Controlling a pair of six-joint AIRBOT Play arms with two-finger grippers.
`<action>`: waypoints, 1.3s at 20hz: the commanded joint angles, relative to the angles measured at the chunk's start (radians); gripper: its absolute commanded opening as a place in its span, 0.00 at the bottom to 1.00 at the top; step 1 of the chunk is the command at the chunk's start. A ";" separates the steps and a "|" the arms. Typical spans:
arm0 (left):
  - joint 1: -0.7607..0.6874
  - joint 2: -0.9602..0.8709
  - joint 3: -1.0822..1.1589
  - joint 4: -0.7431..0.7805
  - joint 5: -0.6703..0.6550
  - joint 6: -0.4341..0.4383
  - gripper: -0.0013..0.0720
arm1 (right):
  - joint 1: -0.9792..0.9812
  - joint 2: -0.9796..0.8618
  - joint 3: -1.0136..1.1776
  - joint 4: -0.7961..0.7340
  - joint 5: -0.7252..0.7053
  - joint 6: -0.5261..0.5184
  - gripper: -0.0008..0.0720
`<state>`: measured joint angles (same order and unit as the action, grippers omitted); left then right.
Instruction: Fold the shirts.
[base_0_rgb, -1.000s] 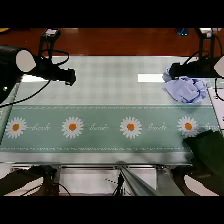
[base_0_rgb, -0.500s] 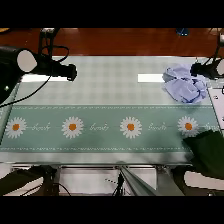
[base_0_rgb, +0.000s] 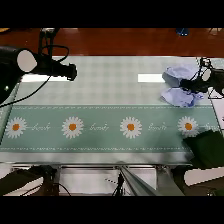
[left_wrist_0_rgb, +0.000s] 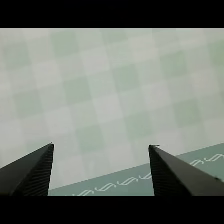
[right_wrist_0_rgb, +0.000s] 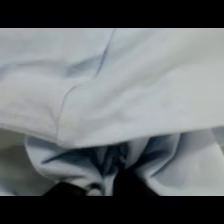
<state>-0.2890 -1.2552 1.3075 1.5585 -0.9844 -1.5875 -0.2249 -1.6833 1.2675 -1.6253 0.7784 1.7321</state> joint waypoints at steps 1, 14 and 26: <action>0.000 0.000 0.000 -0.014 -0.003 0.000 0.99 | 0.006 0.007 -0.001 0.046 0.033 -0.032 0.06; 0.000 0.057 0.437 -0.047 -0.372 0.000 0.99 | 0.189 0.847 0.090 0.297 -0.039 -0.290 0.06; 0.000 0.146 0.313 -0.161 -0.536 0.008 0.99 | 0.828 0.674 0.093 0.177 0.381 -0.241 0.06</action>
<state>-0.2890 -1.1122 1.6928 1.4063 -1.4879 -1.5856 0.4725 -0.9058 1.3594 -1.2816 1.0531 1.4822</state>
